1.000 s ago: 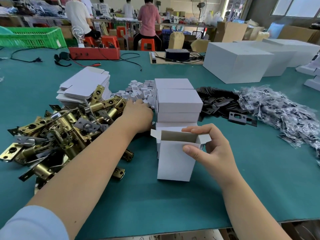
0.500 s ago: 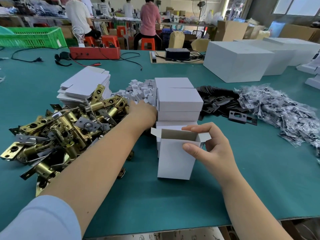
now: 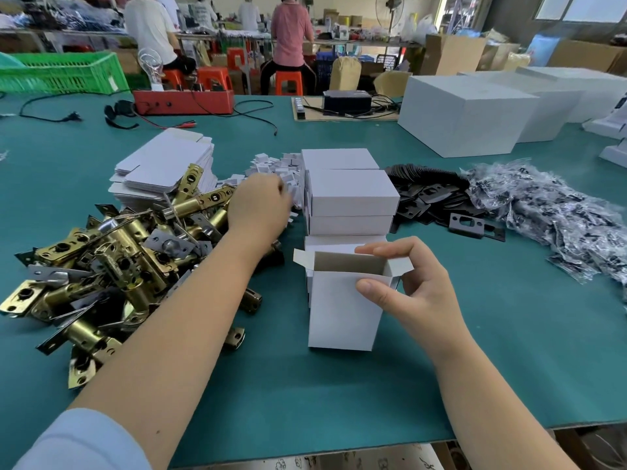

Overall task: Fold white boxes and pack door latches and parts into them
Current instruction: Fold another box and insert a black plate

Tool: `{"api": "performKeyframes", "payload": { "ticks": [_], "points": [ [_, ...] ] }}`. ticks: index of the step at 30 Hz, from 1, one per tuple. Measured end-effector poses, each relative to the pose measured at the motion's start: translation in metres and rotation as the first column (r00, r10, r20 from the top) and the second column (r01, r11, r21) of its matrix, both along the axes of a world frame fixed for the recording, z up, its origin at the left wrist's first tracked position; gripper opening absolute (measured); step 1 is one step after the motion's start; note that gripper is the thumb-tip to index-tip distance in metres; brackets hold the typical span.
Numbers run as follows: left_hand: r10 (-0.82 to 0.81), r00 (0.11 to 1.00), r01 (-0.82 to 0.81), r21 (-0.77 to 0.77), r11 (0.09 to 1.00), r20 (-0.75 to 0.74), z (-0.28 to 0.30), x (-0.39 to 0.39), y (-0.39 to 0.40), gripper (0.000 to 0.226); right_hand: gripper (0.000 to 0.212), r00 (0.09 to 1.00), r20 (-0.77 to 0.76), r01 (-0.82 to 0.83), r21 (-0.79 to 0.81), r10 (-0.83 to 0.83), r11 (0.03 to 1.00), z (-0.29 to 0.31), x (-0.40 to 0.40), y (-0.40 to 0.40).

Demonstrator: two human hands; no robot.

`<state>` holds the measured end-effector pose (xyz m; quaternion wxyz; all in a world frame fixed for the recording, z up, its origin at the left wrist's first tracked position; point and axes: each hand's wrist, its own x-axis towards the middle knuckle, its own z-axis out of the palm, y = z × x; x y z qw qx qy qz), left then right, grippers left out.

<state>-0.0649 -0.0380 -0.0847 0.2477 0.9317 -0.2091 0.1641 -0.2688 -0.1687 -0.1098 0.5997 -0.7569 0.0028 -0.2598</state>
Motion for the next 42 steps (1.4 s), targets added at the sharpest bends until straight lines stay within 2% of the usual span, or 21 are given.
{"api": "performKeyframes", "payload": {
  "ticks": [1,2,4,7,9,13,17,19,21,26,27,32,34,36,37,39,42],
  "points": [
    [-0.026,0.998,0.012,-0.215,0.976,-0.059,0.004,-0.003,0.004,0.026,0.034,1.000,0.005,-0.002,-0.004,0.002,1.000,0.000,0.000,0.000],
    [-0.074,0.990,0.017,-0.415,0.909,-0.121,0.009,-0.009,0.008,0.022,0.035,1.000,0.008,-0.005,-0.006,0.005,1.000,0.000,0.000,0.000],
    [-0.238,0.951,0.032,-0.703,0.711,-0.197,0.021,-0.027,0.014,0.017,0.036,1.000,0.008,-0.014,-0.002,0.014,1.000,0.000,0.000,0.000],
    [-0.499,0.844,0.094,-0.864,0.495,-0.194,0.036,-0.055,0.018,0.011,0.033,1.000,0.010,-0.017,-0.007,0.017,1.000,0.000,0.000,0.000],
    [-0.612,0.767,0.117,-0.895,0.430,-0.193,0.042,-0.071,0.016,0.015,0.031,1.000,0.016,-0.020,-0.023,0.021,1.000,0.001,-0.001,0.000],
    [-0.657,0.730,0.177,-0.875,0.450,-0.190,0.043,-0.097,0.010,0.017,0.036,0.998,0.064,-0.014,-0.048,0.017,0.999,0.000,0.000,0.004],
    [-0.674,0.724,0.358,-0.756,0.548,-0.146,0.038,-0.110,0.007,0.017,0.031,0.984,0.179,-0.045,0.181,0.013,0.983,-0.001,0.003,0.005],
    [-0.686,0.714,0.429,-0.686,0.588,-0.141,0.036,-0.111,0.009,0.020,0.026,0.983,0.179,-0.010,0.205,-0.028,0.979,0.003,0.004,0.002],
    [-0.691,0.708,0.464,-0.645,0.607,-0.141,0.035,-0.111,0.010,0.022,0.028,0.983,0.181,0.000,0.155,-0.028,0.988,0.010,0.005,-0.001],
    [-0.674,0.715,0.382,-0.704,0.599,-0.186,0.032,-0.110,0.008,0.034,0.037,0.990,0.125,-0.043,-0.194,0.069,0.980,0.034,0.012,-0.007],
    [-0.675,0.711,0.370,-0.712,0.596,-0.195,0.031,-0.110,0.008,0.037,0.037,0.991,0.118,-0.037,-0.215,0.064,0.976,0.036,0.014,-0.007],
    [-0.684,0.698,0.367,-0.713,0.597,-0.213,0.027,-0.111,0.009,0.029,0.032,0.996,0.076,-0.049,0.069,0.044,0.996,0.034,0.017,-0.001],
    [-0.740,0.613,0.436,-0.663,0.609,-0.277,0.027,-0.106,0.014,0.039,0.030,0.997,0.077,0.023,0.098,-0.030,0.995,0.033,0.017,0.000],
    [-0.811,0.422,0.523,-0.622,0.583,-0.405,0.029,-0.101,0.022,0.056,0.035,0.991,0.081,0.100,0.115,-0.110,0.988,0.034,0.017,-0.001],
    [-0.812,0.362,0.562,-0.587,0.582,-0.458,0.029,-0.100,0.024,0.062,0.036,0.989,0.080,0.114,0.135,-0.125,0.984,0.036,0.016,-0.002],
    [-0.784,0.386,0.605,-0.508,0.613,-0.486,0.028,-0.101,0.023,0.058,0.033,0.989,0.075,0.116,0.136,-0.127,0.984,0.041,0.011,-0.004],
    [-0.756,0.458,0.587,-0.480,0.652,-0.468,0.026,-0.105,0.019,0.041,0.030,0.983,0.084,0.160,0.030,-0.162,0.987,0.047,0.002,-0.005]
  ]
}}
